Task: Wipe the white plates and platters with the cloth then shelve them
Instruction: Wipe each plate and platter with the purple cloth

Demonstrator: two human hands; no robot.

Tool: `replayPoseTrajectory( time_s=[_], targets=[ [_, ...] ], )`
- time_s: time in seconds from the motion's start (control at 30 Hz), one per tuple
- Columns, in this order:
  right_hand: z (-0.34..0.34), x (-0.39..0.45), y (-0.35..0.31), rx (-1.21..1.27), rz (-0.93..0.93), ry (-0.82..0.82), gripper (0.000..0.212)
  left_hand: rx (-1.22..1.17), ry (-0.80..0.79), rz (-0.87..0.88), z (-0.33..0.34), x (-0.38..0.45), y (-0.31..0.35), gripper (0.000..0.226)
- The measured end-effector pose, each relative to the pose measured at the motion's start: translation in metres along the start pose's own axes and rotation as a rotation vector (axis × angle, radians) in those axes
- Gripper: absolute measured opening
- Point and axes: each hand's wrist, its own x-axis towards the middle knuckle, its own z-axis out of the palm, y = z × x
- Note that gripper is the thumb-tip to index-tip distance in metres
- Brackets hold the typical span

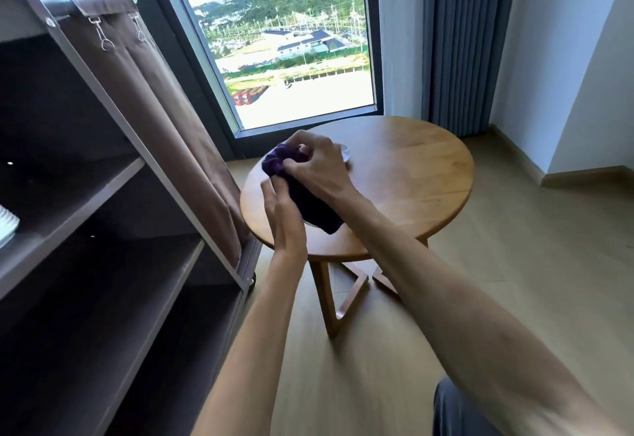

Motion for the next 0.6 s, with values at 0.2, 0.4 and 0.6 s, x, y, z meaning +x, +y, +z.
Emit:
replayPoseTrajectory(
  time_s=[0.2,0.4,0.6],
  targets=[
    [-0.02,0.008,0.01,-0.218,0.101,-0.47,0.027,-0.123,0.052,-0.13,-0.002,0.006,-0.019,0.037],
    [-0.031,0.012,0.045,-0.4,0.374,-0.131,0.025,-0.232,0.296,-0.274,-0.017,0.019,-0.019,0.045],
    [-0.066,0.033,0.05,-0.433,0.412,0.441,0.022,-0.318,0.434,-0.193,-0.047,0.027,-0.006,0.038]
  ],
)
